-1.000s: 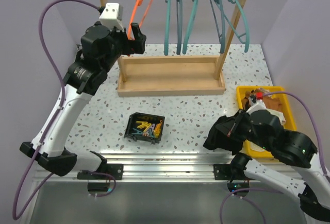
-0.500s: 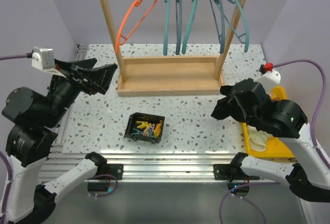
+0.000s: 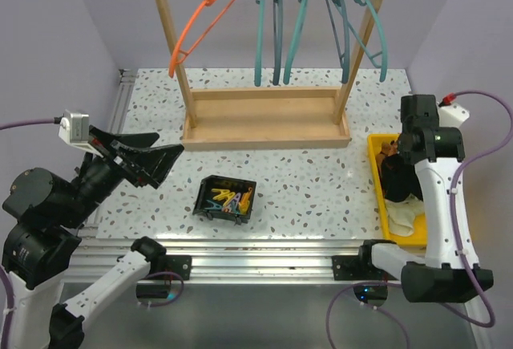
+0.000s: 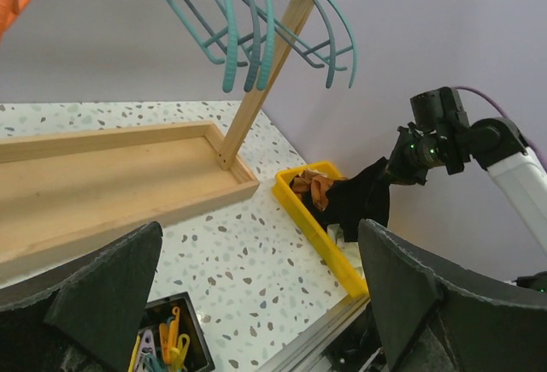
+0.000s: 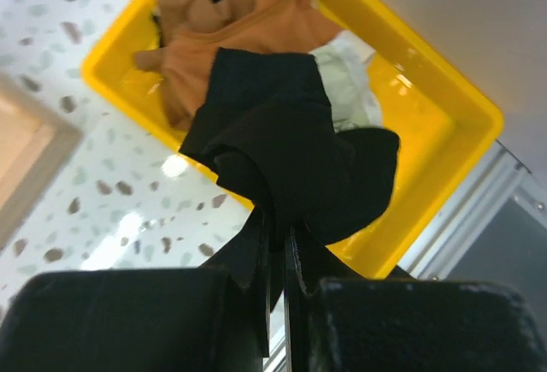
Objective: Remove the underwear clipped to the hanger
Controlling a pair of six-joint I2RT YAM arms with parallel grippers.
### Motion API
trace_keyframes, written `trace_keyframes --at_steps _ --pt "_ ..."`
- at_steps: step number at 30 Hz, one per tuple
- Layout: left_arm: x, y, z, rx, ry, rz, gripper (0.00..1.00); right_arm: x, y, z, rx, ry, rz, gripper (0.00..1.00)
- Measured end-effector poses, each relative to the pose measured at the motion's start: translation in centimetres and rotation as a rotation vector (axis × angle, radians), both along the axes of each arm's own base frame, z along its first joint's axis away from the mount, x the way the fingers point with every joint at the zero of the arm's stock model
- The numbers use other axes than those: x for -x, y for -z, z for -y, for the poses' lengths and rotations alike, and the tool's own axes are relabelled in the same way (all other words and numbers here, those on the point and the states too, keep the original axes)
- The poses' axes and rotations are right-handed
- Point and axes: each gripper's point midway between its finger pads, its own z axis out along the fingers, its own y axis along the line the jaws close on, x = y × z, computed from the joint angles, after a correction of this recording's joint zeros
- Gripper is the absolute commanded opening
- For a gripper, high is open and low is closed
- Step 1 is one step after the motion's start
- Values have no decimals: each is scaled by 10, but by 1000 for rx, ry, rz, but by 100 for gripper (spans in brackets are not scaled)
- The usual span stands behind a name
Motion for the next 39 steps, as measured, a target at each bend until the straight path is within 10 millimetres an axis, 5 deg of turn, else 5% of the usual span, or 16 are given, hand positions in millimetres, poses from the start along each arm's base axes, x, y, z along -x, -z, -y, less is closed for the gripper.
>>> trace_keyframes --at_steps 6,11,15,22,24,27,28,32,35,39 --pt "8 13 1 -1 24 -36 100 12 59 31 -47 116 -166 0" --pt "9 30 2 -22 32 -84 100 32 128 46 -134 225 -321 0" --pt "9 44 2 -42 29 -121 100 51 183 51 -200 293 -469 0" --pt "4 62 -1 -67 1 -168 100 50 240 48 -257 299 -629 1" --pt "2 66 -1 -71 -4 -177 100 50 242 48 -258 299 -638 14" --pt "0 69 0 -76 -8 -186 100 48 241 48 -261 292 -637 44" --pt "-1 69 0 -76 -9 -186 100 48 240 48 -265 283 -642 62" --pt "-3 70 1 -80 -8 -192 100 35 224 41 -322 236 -581 98" --pt "-4 69 2 -81 -8 -193 100 9 185 36 -357 171 -433 98" --pt "-3 66 3 -80 2 -192 100 -34 97 31 -339 38 -146 98"
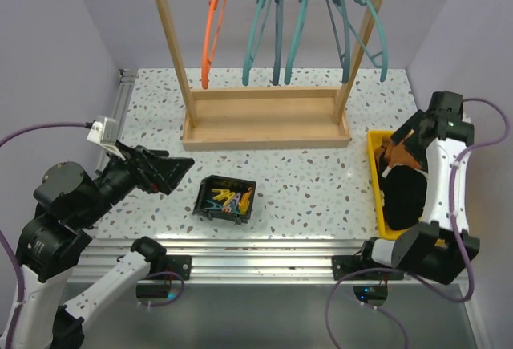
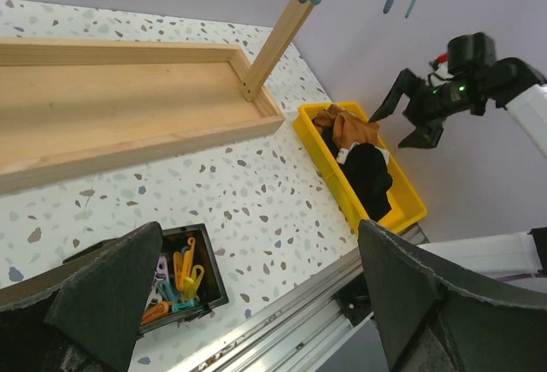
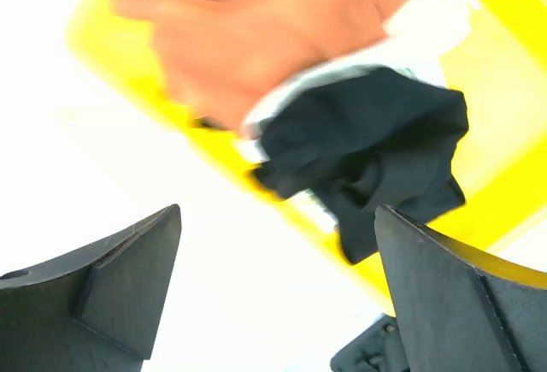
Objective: Remove the underwear clipped to the hanger
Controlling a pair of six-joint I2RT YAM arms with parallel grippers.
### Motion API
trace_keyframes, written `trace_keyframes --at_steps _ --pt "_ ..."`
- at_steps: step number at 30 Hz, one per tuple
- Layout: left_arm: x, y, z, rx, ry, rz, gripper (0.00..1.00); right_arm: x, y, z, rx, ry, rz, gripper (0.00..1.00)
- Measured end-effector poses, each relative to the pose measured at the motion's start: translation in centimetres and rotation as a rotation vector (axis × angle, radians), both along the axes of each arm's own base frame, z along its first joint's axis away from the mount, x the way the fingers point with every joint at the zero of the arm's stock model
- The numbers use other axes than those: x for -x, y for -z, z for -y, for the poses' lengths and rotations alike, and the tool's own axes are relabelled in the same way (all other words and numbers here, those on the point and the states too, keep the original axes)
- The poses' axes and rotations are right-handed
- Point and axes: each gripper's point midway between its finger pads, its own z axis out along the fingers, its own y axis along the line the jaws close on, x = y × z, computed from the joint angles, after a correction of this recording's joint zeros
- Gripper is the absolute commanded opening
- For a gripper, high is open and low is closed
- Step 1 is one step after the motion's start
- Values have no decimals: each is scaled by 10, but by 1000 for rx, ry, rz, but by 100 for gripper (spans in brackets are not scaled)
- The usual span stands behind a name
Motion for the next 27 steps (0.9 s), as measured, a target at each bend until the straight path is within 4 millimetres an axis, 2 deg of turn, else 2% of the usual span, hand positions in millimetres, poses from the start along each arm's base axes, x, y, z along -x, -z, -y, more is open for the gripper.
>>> trace_keyframes --at_steps 3,5,7,11,14,17,18,21,23,27 --pt "1 1 3 -3 16 -9 100 0 -51 -17 20 -72 163 98" --pt "1 2 5 -8 30 -20 100 12 -70 -35 6 -126 230 98" --pt "1 4 7 -16 39 -37 100 26 -78 -51 -18 -170 270 98" --pt "-4 8 11 -37 46 -80 100 49 -77 -82 -114 -245 316 98" --pt "-10 17 15 -56 45 -130 100 65 -70 -114 -210 -332 343 98" --pt "-16 27 19 -61 40 -183 100 79 -77 -146 -317 -425 404 98" --pt "-17 31 20 -61 38 -201 100 85 -86 -161 -367 -470 454 98" --pt "-22 43 25 -64 41 -247 100 101 -107 -188 -445 -584 555 98" --pt "-25 51 29 -61 44 -277 100 119 -127 -207 -496 -675 629 98" --pt "-29 63 33 -49 44 -313 100 151 -160 -231 -550 -839 733 98"
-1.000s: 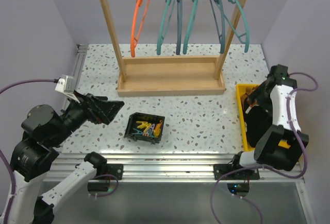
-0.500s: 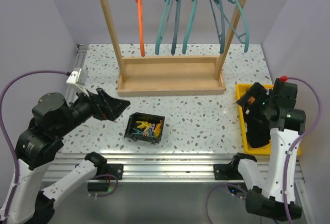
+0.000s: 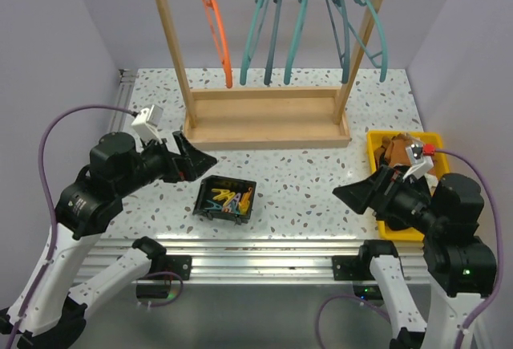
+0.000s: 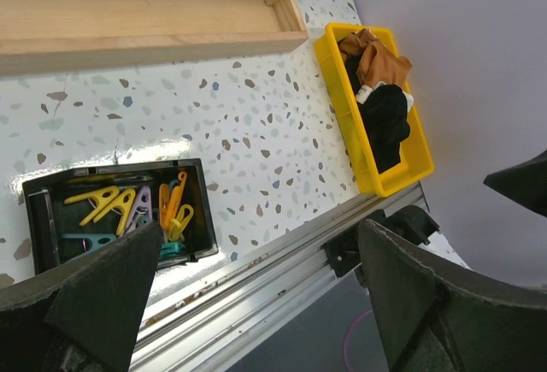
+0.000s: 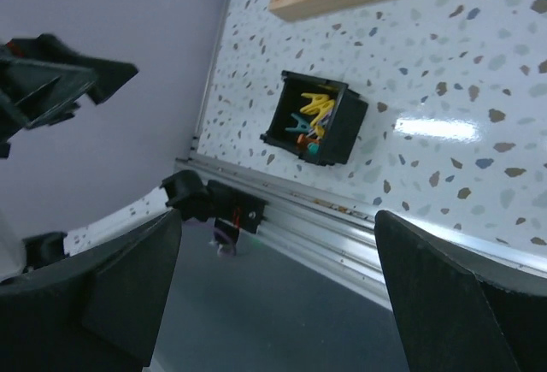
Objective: Remove the underwear clipped to the hanger
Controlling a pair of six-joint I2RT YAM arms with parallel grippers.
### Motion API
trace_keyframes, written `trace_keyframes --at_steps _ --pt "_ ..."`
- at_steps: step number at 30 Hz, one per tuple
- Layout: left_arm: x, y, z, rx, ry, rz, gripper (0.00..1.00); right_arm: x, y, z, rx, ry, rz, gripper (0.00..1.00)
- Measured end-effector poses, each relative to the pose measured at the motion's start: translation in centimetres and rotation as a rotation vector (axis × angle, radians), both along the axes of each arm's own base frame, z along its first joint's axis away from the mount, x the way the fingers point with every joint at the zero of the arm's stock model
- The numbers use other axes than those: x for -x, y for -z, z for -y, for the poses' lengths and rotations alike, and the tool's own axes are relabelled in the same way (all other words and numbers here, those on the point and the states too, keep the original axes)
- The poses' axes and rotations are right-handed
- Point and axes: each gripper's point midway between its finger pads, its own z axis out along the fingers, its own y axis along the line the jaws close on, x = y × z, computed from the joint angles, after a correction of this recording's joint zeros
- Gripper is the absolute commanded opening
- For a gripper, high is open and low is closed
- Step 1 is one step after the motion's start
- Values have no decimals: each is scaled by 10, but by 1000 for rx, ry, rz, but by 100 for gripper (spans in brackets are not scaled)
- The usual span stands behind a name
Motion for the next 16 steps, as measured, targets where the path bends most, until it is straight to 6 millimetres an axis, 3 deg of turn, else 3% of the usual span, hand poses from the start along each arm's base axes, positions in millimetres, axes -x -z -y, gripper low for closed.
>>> trace_keyframes --at_steps 11,16 --pt "-5 19 5 67 -28 -26 100 52 -45 -24 -30 -277 143 98" --pt "-8 21 6 67 -36 -21 100 60 -52 -26 -34 -312 165 98"
